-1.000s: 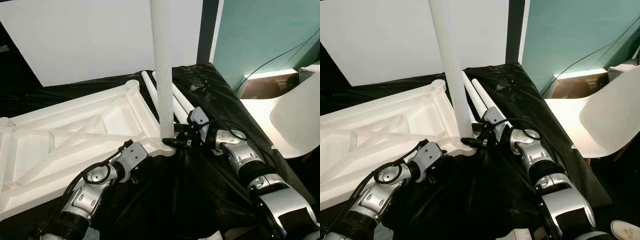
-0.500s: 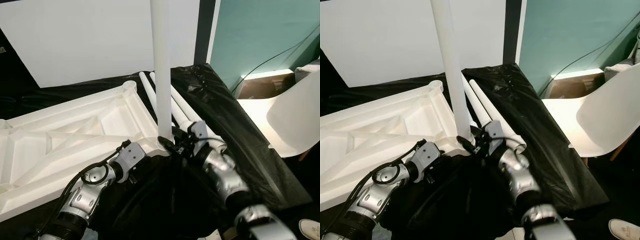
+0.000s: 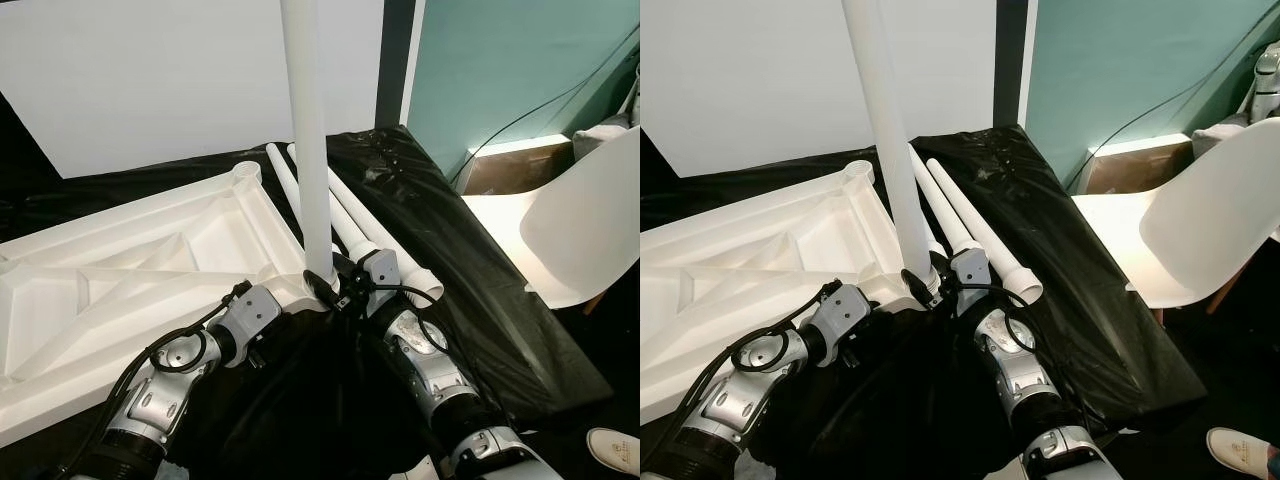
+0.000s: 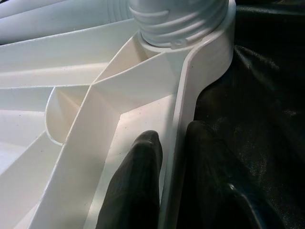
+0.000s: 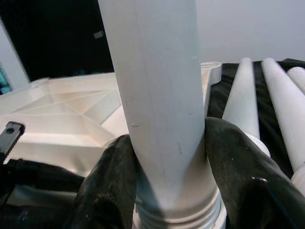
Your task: Building children table
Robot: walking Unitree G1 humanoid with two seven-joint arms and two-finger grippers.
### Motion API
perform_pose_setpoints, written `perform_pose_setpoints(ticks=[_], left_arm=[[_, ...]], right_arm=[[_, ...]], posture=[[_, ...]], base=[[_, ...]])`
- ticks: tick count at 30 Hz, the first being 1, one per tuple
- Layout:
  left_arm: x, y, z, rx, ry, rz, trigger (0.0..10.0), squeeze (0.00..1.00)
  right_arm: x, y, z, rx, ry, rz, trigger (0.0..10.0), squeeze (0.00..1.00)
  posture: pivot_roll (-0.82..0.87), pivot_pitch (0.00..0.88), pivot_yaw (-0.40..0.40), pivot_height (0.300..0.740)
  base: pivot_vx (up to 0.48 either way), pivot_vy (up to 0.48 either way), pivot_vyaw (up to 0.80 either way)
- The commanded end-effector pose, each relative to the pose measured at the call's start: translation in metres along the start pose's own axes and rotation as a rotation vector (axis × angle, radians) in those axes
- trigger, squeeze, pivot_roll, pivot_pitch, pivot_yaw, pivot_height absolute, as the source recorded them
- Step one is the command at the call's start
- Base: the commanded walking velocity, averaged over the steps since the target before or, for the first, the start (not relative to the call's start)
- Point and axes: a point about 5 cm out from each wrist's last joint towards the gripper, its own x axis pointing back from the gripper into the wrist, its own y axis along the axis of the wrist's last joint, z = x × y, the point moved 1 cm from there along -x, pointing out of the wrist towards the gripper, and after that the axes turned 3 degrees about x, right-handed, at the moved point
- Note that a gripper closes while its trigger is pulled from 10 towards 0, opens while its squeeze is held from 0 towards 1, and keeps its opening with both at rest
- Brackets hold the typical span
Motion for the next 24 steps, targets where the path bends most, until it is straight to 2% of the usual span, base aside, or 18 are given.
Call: perform_pose_setpoints(ticks=[1,4,6,8,9,11,12,13,14,15,24], left_arm=[[0.004,-0.024,-0.049,0.071,-0.301,0.072,10.0,0.0],[0.006,-0.023,-0.054,0.095,-0.345,0.062,10.0,0.0],[0.012,-0.023,-0.062,0.132,-0.396,0.059,10.0,0.0],[0.014,-0.025,-0.065,0.137,-0.404,0.064,10.0,0.0],[0.015,-0.027,-0.068,0.141,-0.412,0.069,10.0,0.0],[0.016,-0.028,-0.074,0.148,-0.426,0.073,10.0,0.0],[0.016,-0.028,-0.074,0.148,-0.426,0.073,10.0,0.0],[0.016,-0.029,-0.076,0.152,-0.429,0.073,10.0,0.0],[0.016,-0.029,-0.076,0.152,-0.429,0.073,10.0,0.0],[0.016,-0.029,-0.078,0.157,-0.43,0.072,10.0,0.0],[0.013,-0.028,-0.081,0.167,-0.428,0.071,10.0,0.0]], right_arm=[[0.001,0.018,-0.03,0.038,-0.046,-0.028,10.0,0.0],[-0.001,0.024,-0.033,0.061,0.0,-0.035,10.0,0.0],[-0.007,0.034,-0.045,0.121,0.06,-0.022,10.0,0.0],[-0.009,0.037,-0.05,0.131,0.09,-0.007,10.0,0.0],[-0.011,0.04,-0.052,0.142,0.135,0.004,10.0,0.78],[-0.012,0.043,-0.051,0.152,0.215,0.017,10.0,0.78],[-0.012,0.043,-0.051,0.152,0.215,0.017,10.0,0.78],[-0.013,0.045,-0.049,0.17,0.248,0.02,10.0,0.22],[-0.013,0.045,-0.049,0.17,0.248,0.02,10.0,0.22],[-0.013,0.046,-0.047,0.179,0.285,0.028,10.0,0.0],[-0.014,0.04,-0.044,0.195,0.436,0.093,10.0,0.0]], posture=[[0.01,0.0,0.025,0.74],[0.01,0.0,0.022,0.74],[0.01,0.0,0.013,0.74],[0.01,0.0,0.007,0.74],[0.02,0.0,0.004,0.74],[0.02,0.0,-0.004,0.74],[0.02,0.0,-0.004,0.74],[0.02,0.0,-0.009,0.74],[0.02,0.0,-0.009,0.74],[0.02,0.0,-0.015,0.74],[0.02,0.0,-0.021,0.74]], base=[[0.0,0.0,0.0],[0.0,0.0,0.0],[0.0,0.0,0.0],[0.0,0.0,0.0],[0.0,0.0,0.0],[0.0,0.0,0.0],[0.0,0.0,0.0],[0.0,0.0,0.0],[0.0,0.0,0.0],[0.0,0.0,0.0],[0.0,0.0,0.0]])
